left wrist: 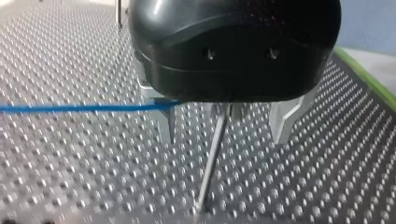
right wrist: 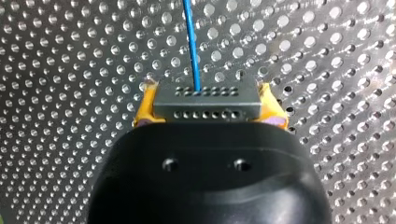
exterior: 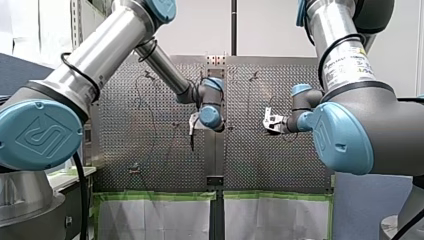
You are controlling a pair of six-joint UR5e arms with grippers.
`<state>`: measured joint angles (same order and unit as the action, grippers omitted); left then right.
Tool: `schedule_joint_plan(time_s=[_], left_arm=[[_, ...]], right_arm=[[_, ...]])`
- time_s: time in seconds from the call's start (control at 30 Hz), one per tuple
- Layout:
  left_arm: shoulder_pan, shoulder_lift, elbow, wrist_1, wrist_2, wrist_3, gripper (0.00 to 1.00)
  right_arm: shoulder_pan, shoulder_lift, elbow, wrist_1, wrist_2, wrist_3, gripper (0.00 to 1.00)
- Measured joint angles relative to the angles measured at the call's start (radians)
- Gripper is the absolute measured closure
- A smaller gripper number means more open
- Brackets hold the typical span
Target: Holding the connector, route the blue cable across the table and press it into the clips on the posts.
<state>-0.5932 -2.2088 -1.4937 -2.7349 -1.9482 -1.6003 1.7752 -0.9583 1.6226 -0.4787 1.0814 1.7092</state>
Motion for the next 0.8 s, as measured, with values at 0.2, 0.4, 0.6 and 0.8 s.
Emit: schedule_joint_plan(time_s=[0.2,0.4,0.6,0.8], left_arm=[[-0.051,0.033,-0.051,0.0,0.0,-0.034,0.0],[-0.102,0.037,-0.066,0.0,0.0,-0.006,0.0],[-0.15,0.036,-0.065,-0.003,-0.015,0.042,0.0],[-0.176,0.035,-0.032,-0.004,-0.063,0.06,0.0]], right_arm=[[-0.01,0.0,0.001,0.001,0.0,-0.005,1.0],[-0.014,0.0,0.002,0.002,0.0,-0.006,1.0],[-0.021,0.0,0.003,0.002,0.0,-0.006,1.0],[-0.028,0.0,0.004,0.002,0.0,-0.007,1.0]])
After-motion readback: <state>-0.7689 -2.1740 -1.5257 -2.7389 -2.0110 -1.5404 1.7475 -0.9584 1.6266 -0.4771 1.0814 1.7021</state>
